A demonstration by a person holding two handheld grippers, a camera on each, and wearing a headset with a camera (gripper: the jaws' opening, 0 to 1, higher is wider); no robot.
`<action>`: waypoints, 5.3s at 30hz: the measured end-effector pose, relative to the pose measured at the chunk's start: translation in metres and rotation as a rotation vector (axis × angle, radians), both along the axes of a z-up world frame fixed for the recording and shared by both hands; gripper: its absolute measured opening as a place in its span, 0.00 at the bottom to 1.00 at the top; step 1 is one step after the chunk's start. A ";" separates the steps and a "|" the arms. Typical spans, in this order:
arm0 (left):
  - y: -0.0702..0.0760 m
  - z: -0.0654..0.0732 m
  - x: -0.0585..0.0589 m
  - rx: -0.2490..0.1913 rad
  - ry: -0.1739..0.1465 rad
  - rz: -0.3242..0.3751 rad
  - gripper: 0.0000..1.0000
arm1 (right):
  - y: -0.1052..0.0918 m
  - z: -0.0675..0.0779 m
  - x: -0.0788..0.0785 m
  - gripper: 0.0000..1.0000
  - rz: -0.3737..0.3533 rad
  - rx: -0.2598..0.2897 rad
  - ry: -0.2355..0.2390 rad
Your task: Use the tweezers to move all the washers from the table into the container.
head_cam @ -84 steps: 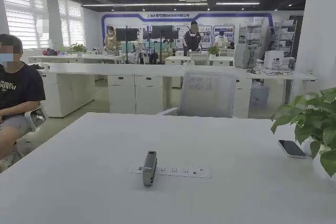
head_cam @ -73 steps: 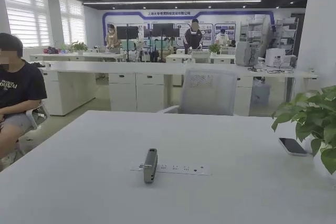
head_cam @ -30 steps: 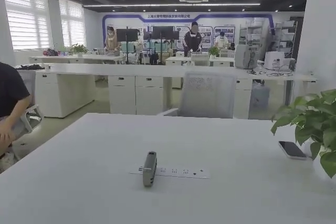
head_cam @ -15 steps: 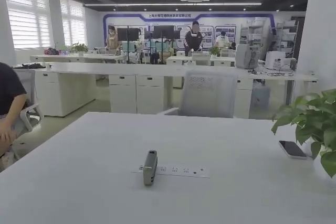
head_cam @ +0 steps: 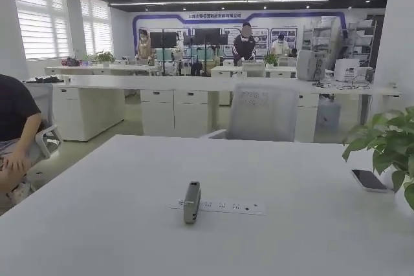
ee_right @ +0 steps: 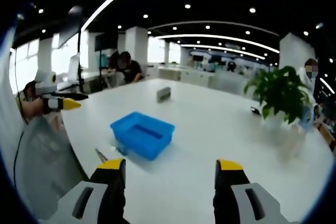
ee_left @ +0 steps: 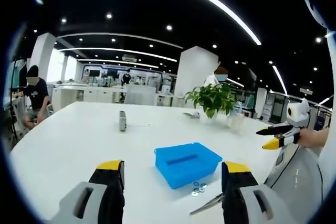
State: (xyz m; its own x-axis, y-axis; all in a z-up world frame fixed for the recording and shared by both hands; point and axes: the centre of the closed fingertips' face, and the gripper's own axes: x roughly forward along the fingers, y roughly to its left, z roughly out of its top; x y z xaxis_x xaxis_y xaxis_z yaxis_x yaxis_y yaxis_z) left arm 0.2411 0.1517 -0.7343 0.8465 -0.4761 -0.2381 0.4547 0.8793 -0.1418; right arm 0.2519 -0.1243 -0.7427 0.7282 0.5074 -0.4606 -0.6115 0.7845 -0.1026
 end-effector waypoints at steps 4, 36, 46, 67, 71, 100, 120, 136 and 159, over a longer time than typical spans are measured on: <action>-0.010 -0.017 -0.011 0.023 0.070 -0.077 0.67 | 0.031 -0.005 -0.004 0.50 0.153 -0.064 -0.004; -0.056 -0.134 -0.028 0.607 0.378 -0.825 0.06 | 0.139 -0.111 -0.038 0.14 0.621 -0.186 0.305; -0.054 -0.141 -0.022 0.717 0.337 -0.882 0.00 | 0.137 -0.121 -0.031 0.17 0.650 -0.225 0.307; -0.101 -0.050 -0.048 0.704 0.070 -0.952 0.00 | 0.144 -0.112 -0.039 0.10 0.775 -0.310 0.180; -0.115 -0.038 -0.053 0.752 0.018 -0.986 0.00 | 0.142 -0.110 -0.043 0.08 0.787 -0.310 0.168; -0.109 -0.013 0.004 0.799 0.055 -0.946 0.00 | 0.190 -0.098 0.004 0.06 0.708 -0.111 0.179; -0.109 -0.010 0.012 0.791 0.055 -0.943 0.00 | 0.189 -0.091 0.010 0.06 0.684 -0.090 0.164; -0.115 -0.014 0.016 0.733 0.116 -0.971 0.00 | 0.193 -0.069 0.010 0.10 0.662 0.000 0.223; -0.051 -0.003 -0.018 -0.080 0.201 -0.261 0.48 | 0.186 -0.068 0.025 0.02 0.385 0.385 0.504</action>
State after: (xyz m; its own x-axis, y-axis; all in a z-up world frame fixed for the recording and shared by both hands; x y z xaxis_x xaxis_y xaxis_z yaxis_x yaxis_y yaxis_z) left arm 0.2231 0.1006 -0.7371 0.6334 -0.6947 -0.3409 0.6193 0.7192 -0.3149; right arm 0.2768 0.0618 -0.8107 0.2131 0.8773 -0.4300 -0.7508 0.4287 0.5025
